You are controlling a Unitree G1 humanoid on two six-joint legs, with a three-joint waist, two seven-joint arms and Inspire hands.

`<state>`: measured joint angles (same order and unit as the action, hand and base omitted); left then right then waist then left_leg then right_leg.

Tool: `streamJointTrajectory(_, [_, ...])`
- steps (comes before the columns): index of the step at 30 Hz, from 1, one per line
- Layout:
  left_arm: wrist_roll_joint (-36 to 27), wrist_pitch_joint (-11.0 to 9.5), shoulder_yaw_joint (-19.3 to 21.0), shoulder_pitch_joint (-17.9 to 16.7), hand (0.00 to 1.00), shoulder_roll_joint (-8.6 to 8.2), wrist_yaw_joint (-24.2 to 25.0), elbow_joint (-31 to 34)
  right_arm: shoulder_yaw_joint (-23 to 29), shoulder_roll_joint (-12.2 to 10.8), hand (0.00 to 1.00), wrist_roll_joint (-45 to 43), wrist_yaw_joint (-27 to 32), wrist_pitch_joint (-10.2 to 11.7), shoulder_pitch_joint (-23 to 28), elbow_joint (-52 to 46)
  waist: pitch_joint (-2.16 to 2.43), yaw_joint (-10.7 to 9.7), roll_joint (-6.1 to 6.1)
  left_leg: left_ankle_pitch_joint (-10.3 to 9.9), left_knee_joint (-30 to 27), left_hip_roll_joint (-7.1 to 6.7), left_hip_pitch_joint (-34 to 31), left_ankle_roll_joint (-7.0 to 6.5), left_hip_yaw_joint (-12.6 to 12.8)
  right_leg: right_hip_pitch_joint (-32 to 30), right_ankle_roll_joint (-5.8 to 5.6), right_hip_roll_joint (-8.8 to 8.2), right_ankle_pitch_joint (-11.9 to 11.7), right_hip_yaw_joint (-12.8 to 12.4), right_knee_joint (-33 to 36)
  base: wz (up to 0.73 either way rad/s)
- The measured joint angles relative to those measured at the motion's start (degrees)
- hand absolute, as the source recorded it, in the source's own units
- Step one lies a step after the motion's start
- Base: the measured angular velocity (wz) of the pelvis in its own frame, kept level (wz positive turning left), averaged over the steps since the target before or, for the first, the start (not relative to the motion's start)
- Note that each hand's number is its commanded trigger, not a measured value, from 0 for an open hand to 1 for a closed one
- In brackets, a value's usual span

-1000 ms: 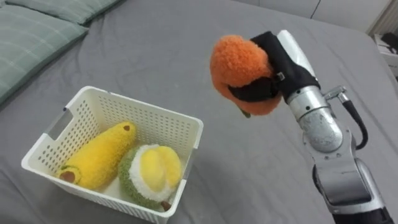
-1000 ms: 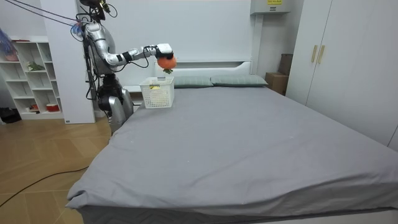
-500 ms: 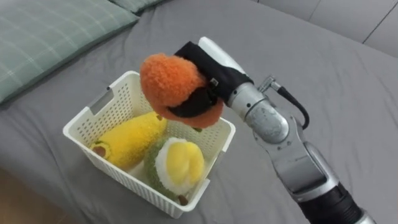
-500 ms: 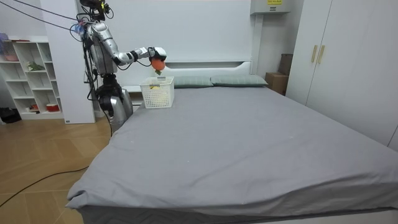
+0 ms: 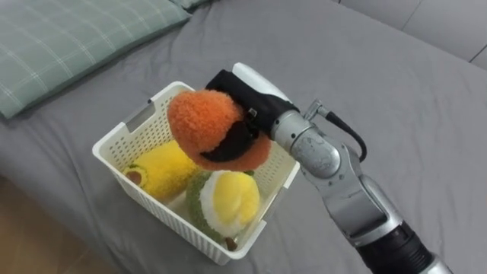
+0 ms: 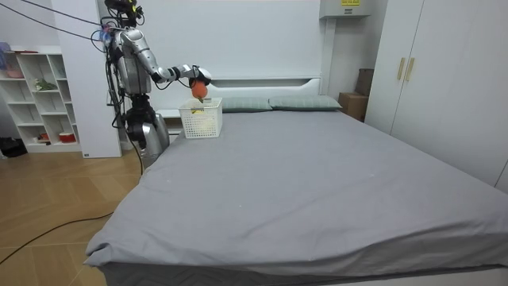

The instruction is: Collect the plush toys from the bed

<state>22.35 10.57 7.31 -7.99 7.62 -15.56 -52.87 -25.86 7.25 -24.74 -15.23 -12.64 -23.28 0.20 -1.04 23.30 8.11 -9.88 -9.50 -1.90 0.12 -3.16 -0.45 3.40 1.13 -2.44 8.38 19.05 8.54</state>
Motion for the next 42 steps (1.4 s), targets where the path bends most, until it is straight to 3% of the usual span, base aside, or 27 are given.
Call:
streamJointTrajectory(5, [1.4, 0.5, -0.4, 0.0, 0.0, 0.13, 0.4, 0.1, 0.0, 0.3, 0.0, -0.8, 0.0, 0.0, 0.3, 0.0, 0.08, -1.4, 0.1, 0.0, -0.2, -0.03, -0.3, -0.03, 0.0, -0.2, 0.0, -0.07, 0.0, 0.3, 0.0, 0.0])
streamJointTrajectory(14, [3.6, 0.6, -0.7, 1.0, 0.0, 0.15, 0.9, 0.0, 0.5, 3.2, 0.0, -0.2, 1.4, 0.1, 1.6, 0.0, 0.09, -4.0, -0.3, 0.1, -0.6, -0.06, -0.3, -0.05, 0.1, -0.5, -0.01, -0.07, 0.0, -0.3, 0.0, -0.01])
streamJointTrajectory(15, [3.6, 0.6, -0.7, 1.0, 0.0, 0.09, 0.9, 0.0, 0.5, 3.3, 0.09, -0.2, 1.4, 0.1, 1.9, 0.0, 0.13, -4.2, -0.51, 0.1, -0.6, -0.06, -0.3, -0.05, 0.2, -0.5, -0.01, -0.07, 0.0, -0.5, 0.0, -0.04])
streamJointTrajectory(16, [3.3, 0.6, -0.8, 1.2, 0.0, -0.05, 0.9, 0.0, 0.6, 3.6, 1.0, 0.2, 1.4, 0.1, 2.0, 0.0, 0.18, -4.3, -0.75, 0.1, -0.6, -0.05, -0.3, -0.05, 0.2, -0.5, -0.01, -0.07, 0.0, -0.5, 0.0, -0.04])
streamJointTrajectory(22, [3.1, 0.5, -1.5, 1.2, 0.0, -0.05, 0.7, 0.0, 0.2, 3.5, 1.0, 7.8, 1.3, 0.1, 2.3, 0.0, 0.1, -4.1, -1.87, 0.1, -0.4, 0.03, 0.2, -0.04, 0.4, -0.2, -0.01, 0.02, 0.0, -0.9, 0.0, -0.01])
streamJointTrajectory(34, [3.2, 0.7, -1.6, 1.2, 0.0, -0.14, 0.3, -0.8, 0.0, 2.3, 0.98, 8.1, 1.2, 0.1, 4.7, 6.4, 0.06, -3.0, -2.34, 0.1, -0.1, 0.02, 0.5, -0.05, 0.5, -0.1, -0.01, 0.0, 0.0, -0.9, 0.0, 0.0])
streamJointTrajectory(35, [3.2, 0.7, -1.6, 1.2, 0.0, -0.14, 0.3, -0.9, 0.0, 2.3, 0.69, 8.1, 1.2, 0.0, 4.7, 6.4, 0.03, -3.0, -2.39, 0.1, -0.1, 0.02, 0.5, -0.05, 0.5, -0.1, -0.01, 0.01, 0.0, -0.9, 0.0, 0.0])
streamJointTrajectory(36, [3.2, 0.8, -1.6, 1.2, 0.0, -0.14, 0.3, -1.2, 0.0, 2.2, 0.13, 8.1, 1.2, 0.1, 4.7, 6.4, -0.02, -3.0, -2.47, 0.1, -0.1, 0.02, 0.5, -0.05, 0.5, -0.1, -0.01, 0.0, 0.0, -0.9, 0.0, 0.0])
streamJointTrajectory(37, [3.2, 0.9, -1.6, 1.1, 0.0, -0.13, 0.3, -1.2, 0.0, 2.2, 0.0, 7.7, 1.1, 0.1, 4.7, 6.4, -0.04, -2.9, -2.5, 0.1, -0.1, 0.02, 0.5, -0.05, 0.5, -0.1, -0.01, 0.0, 0.0, -0.9, 0.0, 0.0])
streamJointTrajectory(42, [3.2, 0.9, -1.6, 1.1, 0.0, -0.12, 0.5, -1.2, 0.0, 2.2, 0.0, 5.7, 0.6, 0.1, 4.7, 6.4, -0.04, -2.7, -2.52, 0.1, -0.1, 0.04, 0.4, -0.05, 0.7, -0.3, -0.01, 0.0, 0.0, -1.2, 0.1, -0.02])
